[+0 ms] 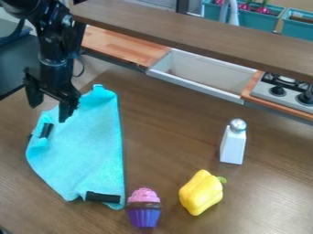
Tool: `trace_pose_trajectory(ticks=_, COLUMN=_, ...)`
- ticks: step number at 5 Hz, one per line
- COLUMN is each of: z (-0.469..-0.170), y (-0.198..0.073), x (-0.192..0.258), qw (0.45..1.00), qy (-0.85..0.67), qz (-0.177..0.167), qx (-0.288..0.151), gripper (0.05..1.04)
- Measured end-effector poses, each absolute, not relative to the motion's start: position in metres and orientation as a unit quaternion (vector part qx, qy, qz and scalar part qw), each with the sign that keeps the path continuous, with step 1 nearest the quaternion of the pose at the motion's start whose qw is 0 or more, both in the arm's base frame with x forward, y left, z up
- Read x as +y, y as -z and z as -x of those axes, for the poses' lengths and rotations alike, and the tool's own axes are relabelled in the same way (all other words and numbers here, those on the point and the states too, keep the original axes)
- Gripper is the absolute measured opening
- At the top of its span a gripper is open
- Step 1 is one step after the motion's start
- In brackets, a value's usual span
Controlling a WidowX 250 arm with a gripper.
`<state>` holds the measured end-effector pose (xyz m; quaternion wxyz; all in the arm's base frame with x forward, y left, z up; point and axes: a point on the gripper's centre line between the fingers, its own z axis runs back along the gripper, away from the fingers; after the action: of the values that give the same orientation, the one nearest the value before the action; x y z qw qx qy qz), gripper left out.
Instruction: Unfold the cloth from left to right
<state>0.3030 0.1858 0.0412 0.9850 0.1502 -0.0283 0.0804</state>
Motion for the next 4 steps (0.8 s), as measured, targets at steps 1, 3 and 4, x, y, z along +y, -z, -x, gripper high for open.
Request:
trace_pose_trajectory(ticks=1, z=-0.295, y=-0.024, x=0.194, qw=0.986, qy=-0.082, qz=-0.146, qx=-0.003, gripper=1.001)
trace_pose_trajectory(ticks=3, z=-0.297, y=-0.013, x=0.2, qw=0.984, qy=-0.084, qz=-0.158, qx=0.0, gripper=1.001)
trace_pose_trajectory(ticks=4, z=-0.296, y=-0.01, x=0.202, qw=0.983, qy=-0.083, qz=-0.164, qx=0.003, gripper=1.0)
